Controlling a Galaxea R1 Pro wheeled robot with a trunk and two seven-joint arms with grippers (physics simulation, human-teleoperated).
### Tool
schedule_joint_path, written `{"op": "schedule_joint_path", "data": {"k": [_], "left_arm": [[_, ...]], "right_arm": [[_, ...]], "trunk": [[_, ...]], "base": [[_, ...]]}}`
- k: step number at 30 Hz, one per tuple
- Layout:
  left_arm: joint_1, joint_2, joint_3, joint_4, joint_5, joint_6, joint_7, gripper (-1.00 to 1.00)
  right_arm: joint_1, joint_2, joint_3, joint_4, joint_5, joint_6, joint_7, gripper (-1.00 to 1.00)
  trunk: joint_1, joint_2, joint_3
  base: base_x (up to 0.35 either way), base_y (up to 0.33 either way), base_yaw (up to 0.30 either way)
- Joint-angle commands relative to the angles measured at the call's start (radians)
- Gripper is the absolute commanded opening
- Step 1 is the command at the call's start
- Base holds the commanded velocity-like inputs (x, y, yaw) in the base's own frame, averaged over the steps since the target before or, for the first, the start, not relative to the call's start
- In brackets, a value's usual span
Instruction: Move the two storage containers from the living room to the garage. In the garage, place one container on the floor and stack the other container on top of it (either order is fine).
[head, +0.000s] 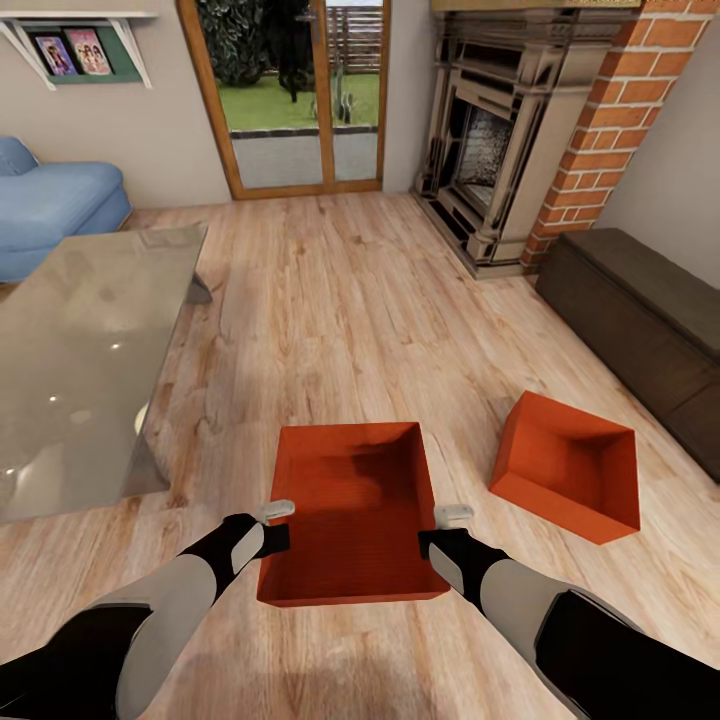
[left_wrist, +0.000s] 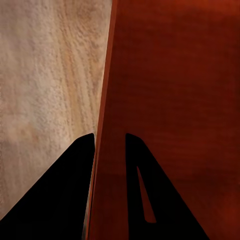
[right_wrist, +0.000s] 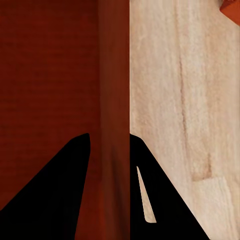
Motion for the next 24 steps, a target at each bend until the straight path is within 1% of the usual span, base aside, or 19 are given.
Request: {"op": "schedule_joint_path", "data": {"k": [1,24], "left_arm": [[0.000,0.000,0.005,0.001,0.001,0.007,0.010,-1.00],[0.000,-0.001,0.005,0.001,0.001,0.007,0.010,-1.00]], "right_arm": [[0.000,-0.001,0.012,-0.008,0.003,0.005,0.008,-1.00],[0.000,-0.001,0.012,-0.008,0.003,0.002,0.008,-1.00]], "trunk": [[-0.004,0.007,0.003],[-0.092,0.168,0.075]], "base": [[0.000,0.000,0.000],[0.000,0.000,0.000]]}}
